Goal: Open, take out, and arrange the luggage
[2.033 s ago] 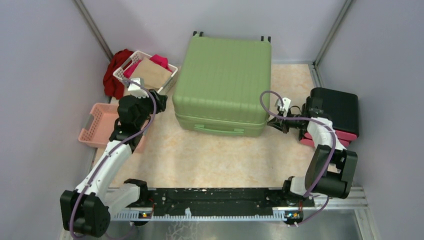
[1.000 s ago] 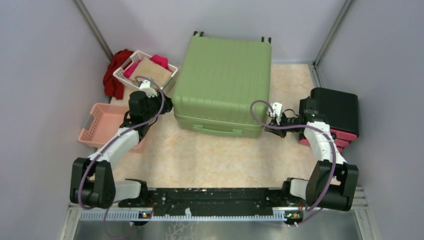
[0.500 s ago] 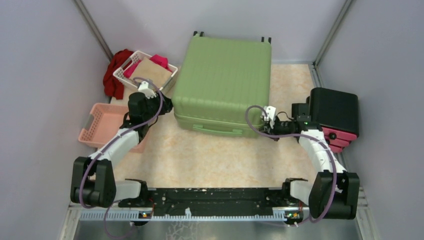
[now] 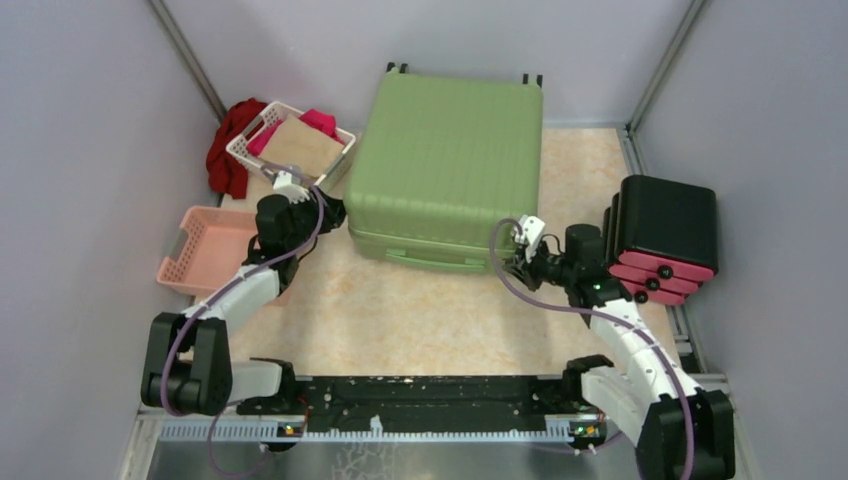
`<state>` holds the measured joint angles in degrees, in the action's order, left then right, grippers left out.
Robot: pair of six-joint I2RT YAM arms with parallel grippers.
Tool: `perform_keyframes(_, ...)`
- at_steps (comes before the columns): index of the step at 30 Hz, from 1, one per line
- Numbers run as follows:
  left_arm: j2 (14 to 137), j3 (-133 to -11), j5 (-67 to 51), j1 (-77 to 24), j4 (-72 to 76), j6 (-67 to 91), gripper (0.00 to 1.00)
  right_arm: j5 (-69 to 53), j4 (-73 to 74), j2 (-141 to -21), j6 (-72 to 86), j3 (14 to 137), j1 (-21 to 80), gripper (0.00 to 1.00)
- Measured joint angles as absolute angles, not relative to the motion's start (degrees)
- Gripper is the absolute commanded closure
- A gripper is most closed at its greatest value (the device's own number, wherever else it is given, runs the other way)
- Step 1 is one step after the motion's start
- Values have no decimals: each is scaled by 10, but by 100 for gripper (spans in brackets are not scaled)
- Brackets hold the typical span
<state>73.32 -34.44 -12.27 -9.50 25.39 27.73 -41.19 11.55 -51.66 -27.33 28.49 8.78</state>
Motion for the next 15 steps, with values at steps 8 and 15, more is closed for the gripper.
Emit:
perform_keyframes(8, 733, -332, -123, -95, 275, 289, 50, -257, -8, -515, -117, 248, 226, 100)
perform_keyframes(15, 727, -316, -121, -95, 296, 296, 51, -119, -77, -548, -11, 241, 326, 100)
